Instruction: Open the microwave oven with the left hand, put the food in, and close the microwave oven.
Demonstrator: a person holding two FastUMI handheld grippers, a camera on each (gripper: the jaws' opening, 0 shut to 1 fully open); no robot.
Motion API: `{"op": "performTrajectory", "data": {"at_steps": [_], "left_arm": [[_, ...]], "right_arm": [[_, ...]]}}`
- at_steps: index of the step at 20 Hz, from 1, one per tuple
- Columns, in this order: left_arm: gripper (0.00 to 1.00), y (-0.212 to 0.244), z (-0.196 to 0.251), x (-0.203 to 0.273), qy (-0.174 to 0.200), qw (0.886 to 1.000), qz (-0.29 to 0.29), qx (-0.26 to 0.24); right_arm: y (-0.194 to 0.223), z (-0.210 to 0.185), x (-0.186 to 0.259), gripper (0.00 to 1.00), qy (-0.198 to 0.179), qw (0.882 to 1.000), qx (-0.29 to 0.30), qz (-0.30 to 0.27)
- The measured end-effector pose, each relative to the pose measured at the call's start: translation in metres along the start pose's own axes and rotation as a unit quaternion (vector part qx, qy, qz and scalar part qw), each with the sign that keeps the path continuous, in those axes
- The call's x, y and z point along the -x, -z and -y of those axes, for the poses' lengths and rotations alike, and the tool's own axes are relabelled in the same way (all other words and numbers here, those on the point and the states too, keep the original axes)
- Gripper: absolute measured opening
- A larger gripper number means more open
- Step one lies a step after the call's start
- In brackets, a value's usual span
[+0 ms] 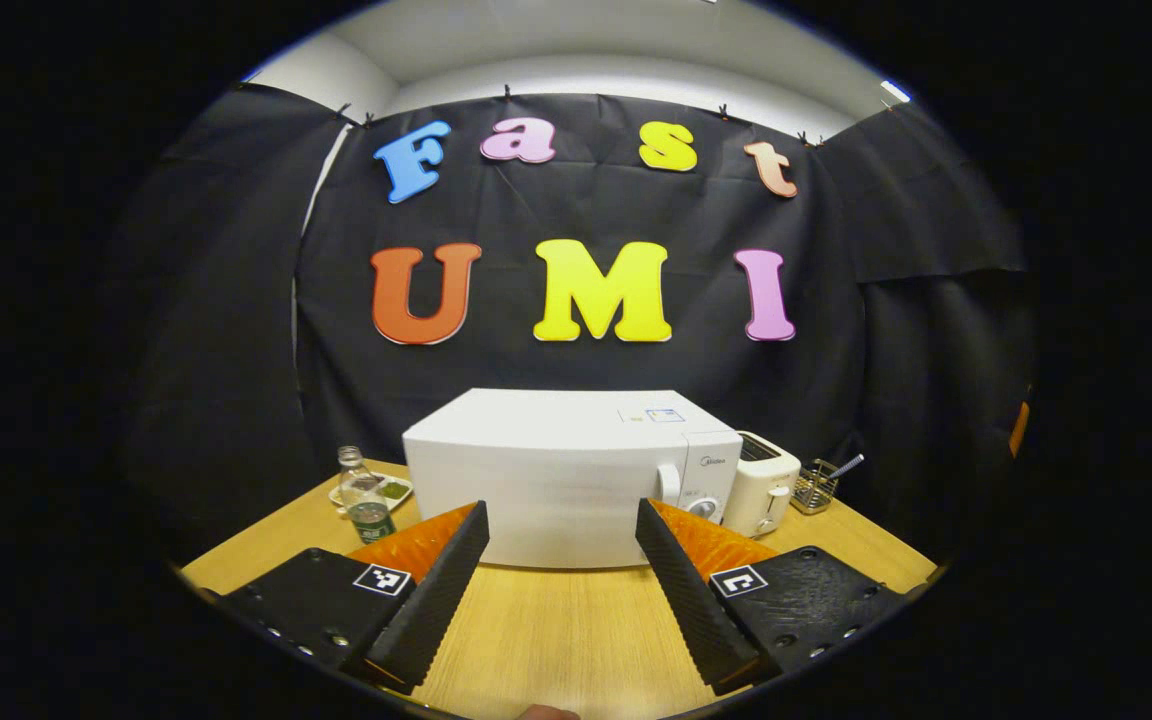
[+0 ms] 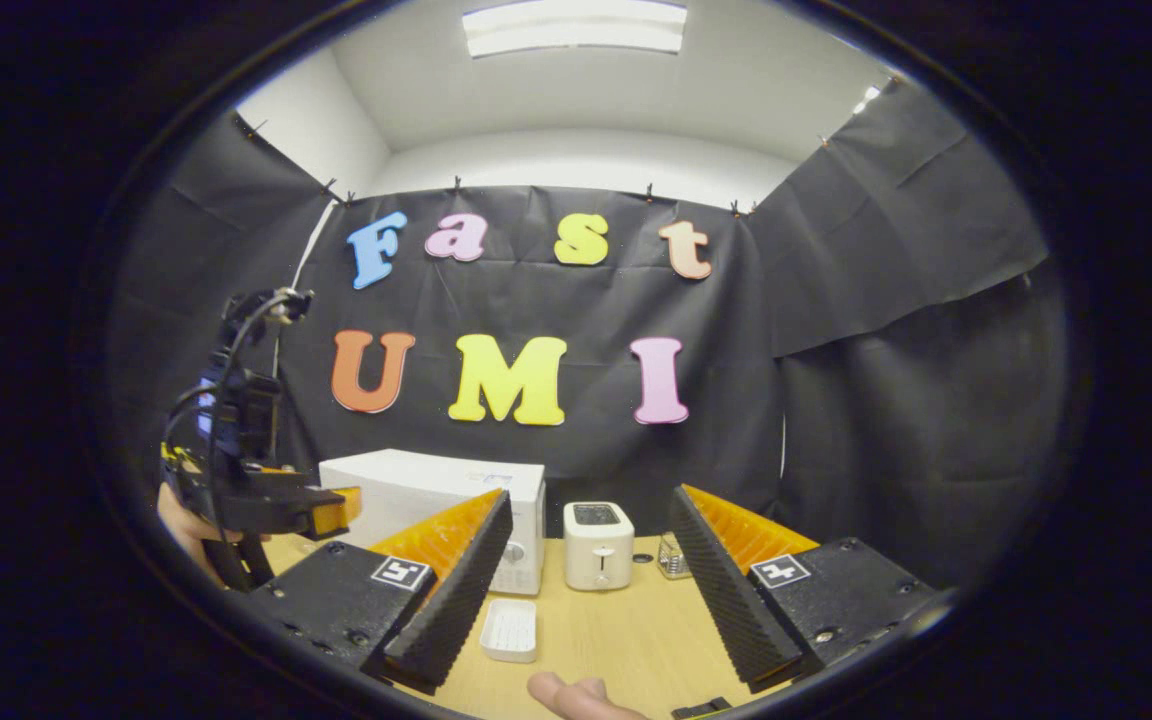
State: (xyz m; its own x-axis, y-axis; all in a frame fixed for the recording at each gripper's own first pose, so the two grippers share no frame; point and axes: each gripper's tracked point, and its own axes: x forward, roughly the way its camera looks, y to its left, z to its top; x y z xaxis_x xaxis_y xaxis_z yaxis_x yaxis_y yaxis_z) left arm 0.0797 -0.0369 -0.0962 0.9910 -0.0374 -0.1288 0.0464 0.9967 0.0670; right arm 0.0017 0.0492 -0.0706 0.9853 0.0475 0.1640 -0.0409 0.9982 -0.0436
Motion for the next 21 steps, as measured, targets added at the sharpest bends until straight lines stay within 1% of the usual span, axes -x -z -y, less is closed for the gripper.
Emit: {"op": "performTrajectory", "data": {"at_steps": [3,4,5,7,9,10,11,14,16,17,18,21], "left_arm": [[0.93,-0.029,-0.018,0.038,0.003,0.999,0.033,0.009],[0.93,-0.036,-0.028,0.049,-0.006,0.999,0.04,0.013],[0.92,-0.04,-0.039,0.059,-0.018,0.999,0.043,0.011],[0.93,-0.04,-0.055,0.072,-0.04,0.998,0.054,0.005],[0.92,-0.04,-0.061,0.092,-0.04,0.997,0.065,0.012],[0.92,-0.042,-0.065,0.101,-0.041,0.996,0.072,0.016],[0.93,-0.041,-0.071,0.107,-0.046,0.996,0.078,0.019],[0.92,-0.043,-0.077,0.117,-0.049,0.995,0.09,0.024],[0.93,-0.044,-0.082,0.118,-0.055,0.993,0.098,0.032],[0.93,-0.042,-0.081,0.118,-0.054,0.993,0.098,0.035],[0.93,-0.038,-0.08,0.118,-0.051,0.993,0.094,0.038],[0.93,-0.028,-0.083,0.115,-0.052,0.994,0.084,0.048]], "right_arm": [[-0.009,-0.004,0.004,1.0,0.007,1.0,0.001,-0.005],[-0.011,-0.008,0.006,1.0,0.002,1.0,-0.001,-0.007],[-0.014,-0.014,0.009,0.92,-0.006,1.0,-0.003,-0.007],[-0.018,-0.024,0.012,0.92,-0.022,1.0,-0.006,-0.007],[-0.019,-0.031,0.012,0.92,-0.031,1.0,-0.003,-0.005],[-0.019,-0.033,0.012,1.0,-0.032,0.999,-0.001,-0.005],[-0.017,-0.035,0.011,1.0,-0.033,0.999,0.001,-0.008],[-0.012,-0.044,0.011,1.0,-0.039,0.999,0.001,-0.019],[-0.013,-0.044,0.012,1.0,-0.037,0.999,-0.002,-0.02],[-0.014,-0.043,0.012,0.92,-0.036,0.999,-0.003,-0.017],[-0.015,-0.042,0.013,1.0,-0.034,0.999,-0.003,-0.017],[-0.012,-0.041,0.014,1.0,-0.034,0.999,-0.003,-0.016]]}}
